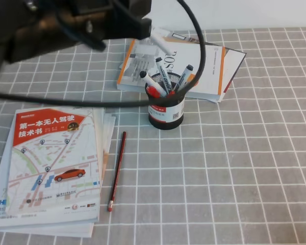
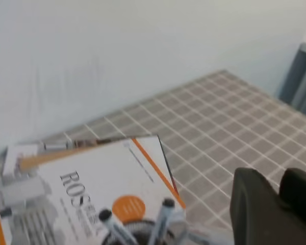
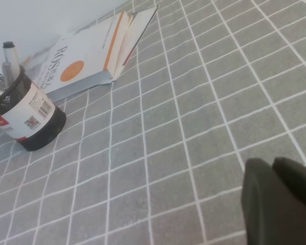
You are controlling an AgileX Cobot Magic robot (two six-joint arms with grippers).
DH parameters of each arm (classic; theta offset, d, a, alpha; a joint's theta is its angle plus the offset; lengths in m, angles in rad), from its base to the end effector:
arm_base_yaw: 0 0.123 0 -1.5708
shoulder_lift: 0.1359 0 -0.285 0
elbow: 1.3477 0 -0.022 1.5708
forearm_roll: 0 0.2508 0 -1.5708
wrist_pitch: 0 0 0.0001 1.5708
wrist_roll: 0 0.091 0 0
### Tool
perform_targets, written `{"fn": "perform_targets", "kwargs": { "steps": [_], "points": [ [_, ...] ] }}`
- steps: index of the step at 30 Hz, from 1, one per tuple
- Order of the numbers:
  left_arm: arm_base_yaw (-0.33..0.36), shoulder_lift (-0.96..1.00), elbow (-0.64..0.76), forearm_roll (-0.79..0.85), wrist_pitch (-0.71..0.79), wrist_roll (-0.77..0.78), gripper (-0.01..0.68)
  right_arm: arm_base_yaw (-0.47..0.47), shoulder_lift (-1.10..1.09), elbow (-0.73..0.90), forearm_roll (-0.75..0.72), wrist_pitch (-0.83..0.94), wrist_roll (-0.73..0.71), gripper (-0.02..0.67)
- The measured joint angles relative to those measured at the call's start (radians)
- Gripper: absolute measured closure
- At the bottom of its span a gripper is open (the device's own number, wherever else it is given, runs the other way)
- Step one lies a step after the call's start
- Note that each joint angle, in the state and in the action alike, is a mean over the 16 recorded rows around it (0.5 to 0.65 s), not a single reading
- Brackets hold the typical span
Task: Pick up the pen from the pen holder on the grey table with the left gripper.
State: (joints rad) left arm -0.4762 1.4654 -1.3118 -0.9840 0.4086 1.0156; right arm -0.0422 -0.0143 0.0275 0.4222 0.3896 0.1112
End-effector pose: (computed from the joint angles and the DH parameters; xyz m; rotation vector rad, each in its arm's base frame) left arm 0.2904 -0.1838 0.3876 0.7367 1.7488 -0.5923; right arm 0.0524 0.0120 0.1727 0.4006 1.8343 0.4650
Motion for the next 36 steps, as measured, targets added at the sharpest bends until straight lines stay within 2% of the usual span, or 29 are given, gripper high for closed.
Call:
{"fn": "perform_targets", "kwargs": {
  "steps": [10, 13, 17, 25, 36],
  "points": [
    [0.0, -0.104, -0.043, 0.562, 0.485, -0.548, 0.605, 0.0, 0.0, 0.0, 0.0, 0.0, 0.0, 0.661],
    [0.0, -0.098, -0.058, 0.645, 0.619, -0.638, 0.605, 0.0, 0.0, 0.0, 0.0, 0.0, 0.0, 0.661],
    [0.0, -0.065, -0.068, 0.679, 0.738, -0.689, 0.605, 0.0, 0.0, 0.0, 0.0, 0.0, 0.0, 0.661],
    [0.0, 0.053, -0.072, 0.649, 0.784, -0.71, 0.605, 0.0, 0.0, 0.0, 0.0, 0.0, 0.0, 0.662],
    [0.0, 0.224, -0.072, 0.613, 0.676, -0.692, 0.606, 0.0, 0.0, 0.0, 0.0, 0.0, 0.0, 0.662]
  ]
}}
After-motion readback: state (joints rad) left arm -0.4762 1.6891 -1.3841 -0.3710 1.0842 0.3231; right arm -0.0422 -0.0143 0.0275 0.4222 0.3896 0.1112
